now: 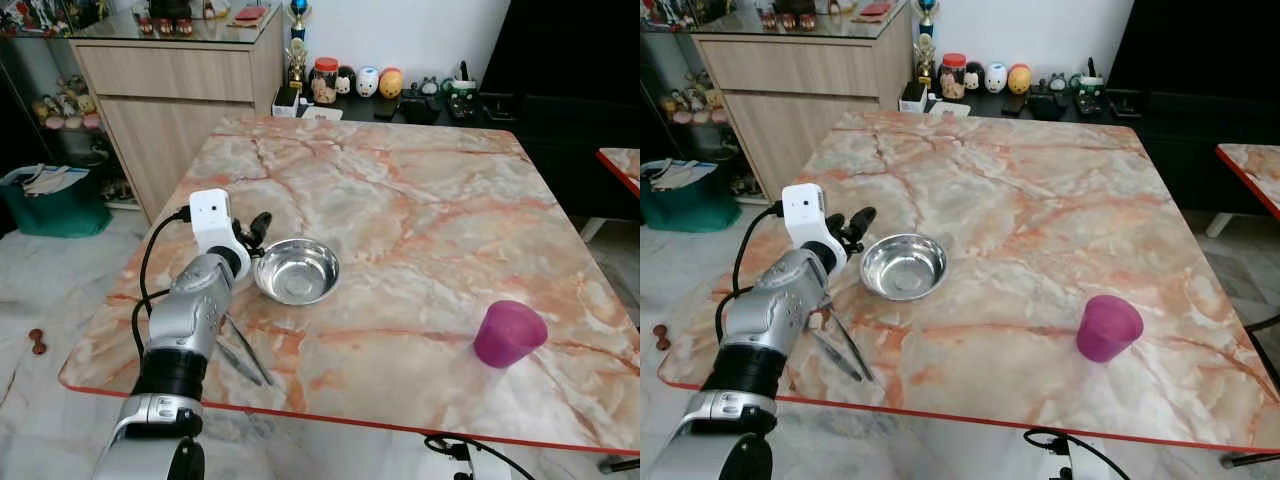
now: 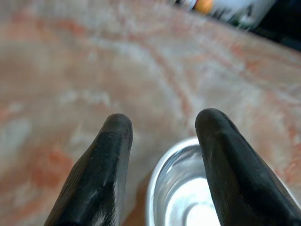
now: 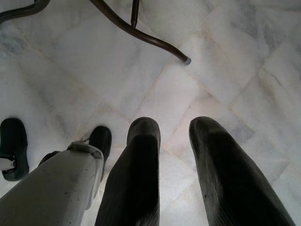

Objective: Setting the table

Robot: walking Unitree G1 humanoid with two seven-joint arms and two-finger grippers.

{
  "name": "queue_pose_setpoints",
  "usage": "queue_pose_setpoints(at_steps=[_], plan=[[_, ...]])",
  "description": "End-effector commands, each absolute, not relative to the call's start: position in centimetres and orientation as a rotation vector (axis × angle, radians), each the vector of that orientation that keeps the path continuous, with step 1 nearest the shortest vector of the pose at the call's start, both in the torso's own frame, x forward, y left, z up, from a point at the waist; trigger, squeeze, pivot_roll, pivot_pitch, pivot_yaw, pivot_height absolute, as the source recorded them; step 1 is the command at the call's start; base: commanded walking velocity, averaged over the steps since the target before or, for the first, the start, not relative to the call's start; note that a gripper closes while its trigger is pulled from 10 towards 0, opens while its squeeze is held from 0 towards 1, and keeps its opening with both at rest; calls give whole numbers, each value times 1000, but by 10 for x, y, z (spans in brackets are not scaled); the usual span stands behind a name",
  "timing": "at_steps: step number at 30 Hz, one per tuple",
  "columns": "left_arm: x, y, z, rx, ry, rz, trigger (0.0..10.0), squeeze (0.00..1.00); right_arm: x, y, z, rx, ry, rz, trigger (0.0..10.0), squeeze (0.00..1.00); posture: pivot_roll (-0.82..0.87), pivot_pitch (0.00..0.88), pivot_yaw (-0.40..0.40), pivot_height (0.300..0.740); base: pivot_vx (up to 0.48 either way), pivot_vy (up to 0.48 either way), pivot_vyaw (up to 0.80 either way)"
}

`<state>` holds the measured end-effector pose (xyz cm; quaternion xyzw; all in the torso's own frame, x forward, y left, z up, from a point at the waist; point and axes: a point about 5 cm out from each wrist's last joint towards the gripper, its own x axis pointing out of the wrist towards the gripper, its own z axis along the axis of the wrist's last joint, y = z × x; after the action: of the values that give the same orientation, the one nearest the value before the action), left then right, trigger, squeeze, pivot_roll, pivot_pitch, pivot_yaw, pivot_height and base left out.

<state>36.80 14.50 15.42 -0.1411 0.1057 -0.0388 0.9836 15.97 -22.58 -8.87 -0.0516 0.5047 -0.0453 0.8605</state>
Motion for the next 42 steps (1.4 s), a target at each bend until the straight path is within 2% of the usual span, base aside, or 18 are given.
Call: queue_pose_setpoints(at_steps=[1, 2, 11, 12, 13, 14, 27, 42], plan=[[370, 145, 152, -322, 250, -59, 10000, 149, 161, -228, -88, -112, 1052, -101, 10000, 0, 112, 0, -44, 740, 0, 0, 0], [370, 145, 149, -319, 276, -55, 10000, 1000, 161, -228, -88, -110, 1052, -105, 10000, 0, 107, 0, -42, 740, 0, 0, 0], [366, 144, 134, -311, 346, -35, 10000, 1000, 160, -229, -88, -112, 1052, -103, 10000, 0, 106, 0, -42, 740, 0, 0, 0], [365, 143, 133, -309, 351, -40, 10000, 102, 160, -229, -88, -112, 1052, -103, 10000, 0, 106, 0, -42, 740, 0, 0, 0], [365, 142, 132, -308, 355, -42, 10000, 102, 160, -229, -88, -112, 1052, -103, 10000, 0, 106, 0, -42, 740, 0, 0, 0], [365, 142, 131, -296, 360, -45, 10000, 0, 161, -229, -88, -112, 1052, -103, 10000, 0, 104, 0, -41, 740, 0, 0, 0], [359, 134, 121, -192, 378, -87, 10000, 0, 161, -229, -87, -113, 1051, -99, 10000, 0, 103, 0, -43, 740, 0, 0, 0], [356, 125, 118, -169, 386, -135, 10000, 0, 161, -229, -87, -113, 1051, -98, 10000, 0, 101, 0, -43, 740, 0, 0, 0]])
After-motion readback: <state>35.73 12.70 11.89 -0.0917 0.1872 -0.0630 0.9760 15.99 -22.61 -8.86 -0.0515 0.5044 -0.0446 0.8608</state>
